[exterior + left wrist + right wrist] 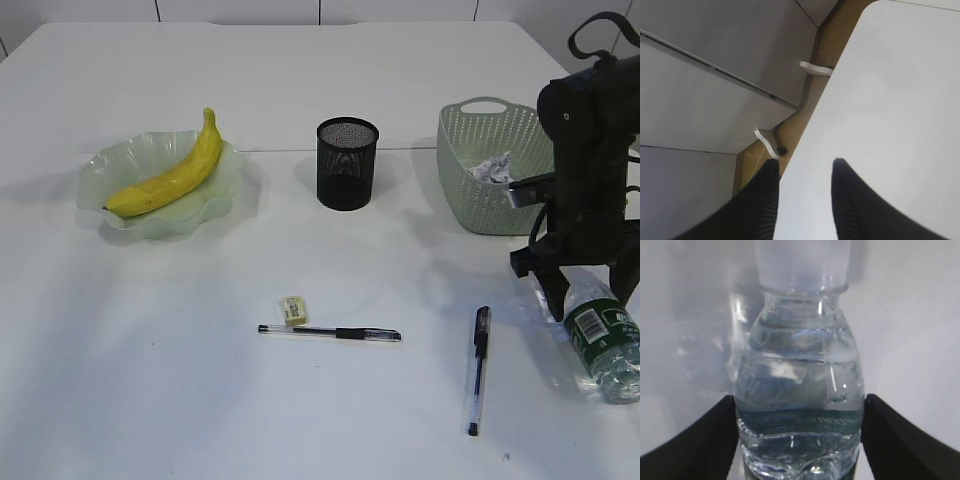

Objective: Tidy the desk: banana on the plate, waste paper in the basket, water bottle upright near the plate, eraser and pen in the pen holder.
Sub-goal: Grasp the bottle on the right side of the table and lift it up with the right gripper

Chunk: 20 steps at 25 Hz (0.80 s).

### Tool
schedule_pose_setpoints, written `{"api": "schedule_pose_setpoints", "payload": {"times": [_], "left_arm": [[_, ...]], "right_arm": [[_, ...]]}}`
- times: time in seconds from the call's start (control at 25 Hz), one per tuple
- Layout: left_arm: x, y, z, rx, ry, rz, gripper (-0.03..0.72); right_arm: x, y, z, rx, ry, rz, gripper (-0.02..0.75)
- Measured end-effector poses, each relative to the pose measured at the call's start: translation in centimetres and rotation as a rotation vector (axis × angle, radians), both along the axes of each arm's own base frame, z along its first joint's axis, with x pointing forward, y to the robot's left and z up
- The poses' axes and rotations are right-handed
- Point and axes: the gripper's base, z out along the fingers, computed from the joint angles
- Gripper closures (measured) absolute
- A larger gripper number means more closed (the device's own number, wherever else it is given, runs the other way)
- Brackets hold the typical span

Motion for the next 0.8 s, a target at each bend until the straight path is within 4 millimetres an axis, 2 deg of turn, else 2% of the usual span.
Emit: {"api": "schedule_pose_setpoints", "payload": {"times": [0.8], "left_arm": [[-0.03,0.02,0.00,0.002,0.003,0.002,0.446]], "right_arm": [[0.14,0.07,-0.10,0.003,-0.022,-0.031,0.181]]}}
